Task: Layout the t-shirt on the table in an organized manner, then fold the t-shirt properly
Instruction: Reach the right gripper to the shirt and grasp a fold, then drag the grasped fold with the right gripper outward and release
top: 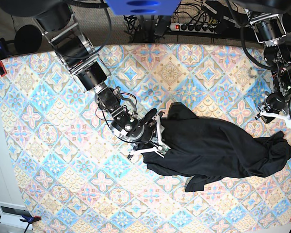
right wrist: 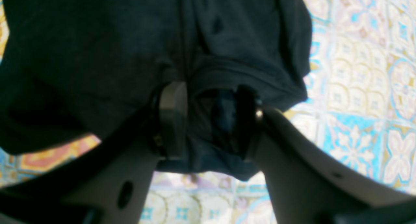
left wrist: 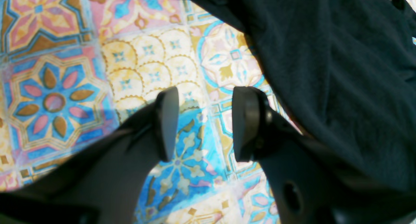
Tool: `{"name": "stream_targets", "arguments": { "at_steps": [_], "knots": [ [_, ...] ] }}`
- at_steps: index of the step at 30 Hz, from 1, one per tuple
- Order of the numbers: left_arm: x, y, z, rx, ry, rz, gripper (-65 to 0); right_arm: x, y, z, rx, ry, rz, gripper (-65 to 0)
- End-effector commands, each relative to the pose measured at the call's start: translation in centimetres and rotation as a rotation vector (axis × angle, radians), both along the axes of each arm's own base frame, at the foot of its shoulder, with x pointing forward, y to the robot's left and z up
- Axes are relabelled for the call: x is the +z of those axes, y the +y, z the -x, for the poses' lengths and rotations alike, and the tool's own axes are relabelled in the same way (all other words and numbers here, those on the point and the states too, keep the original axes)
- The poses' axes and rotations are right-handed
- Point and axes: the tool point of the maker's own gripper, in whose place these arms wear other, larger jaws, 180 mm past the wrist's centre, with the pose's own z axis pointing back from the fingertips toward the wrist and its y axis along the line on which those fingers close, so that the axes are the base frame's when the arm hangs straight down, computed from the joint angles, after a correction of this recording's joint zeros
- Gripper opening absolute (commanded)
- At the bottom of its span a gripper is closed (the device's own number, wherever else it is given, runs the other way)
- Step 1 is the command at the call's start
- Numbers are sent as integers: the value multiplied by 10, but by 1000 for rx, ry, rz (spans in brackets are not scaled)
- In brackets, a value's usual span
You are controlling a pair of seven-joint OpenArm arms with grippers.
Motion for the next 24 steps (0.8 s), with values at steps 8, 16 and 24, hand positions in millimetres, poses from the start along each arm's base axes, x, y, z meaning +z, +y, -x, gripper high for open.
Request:
{"name": "stream_targets", "arguments": {
  "at_steps": [8,16,24],
  "knots": [
    [17,6,-9,-3,-48,-31,-388,11,4,-11,-1,-22,-20,-418],
    [17,6,-9,-3,-49,-30,-388,-20,-8,-7,-27,40,-9,-503],
    [18,6,-9,-2,-50,-30,-388,-3,-11,-18,-47,-6,-64,-650]
  ]
}}
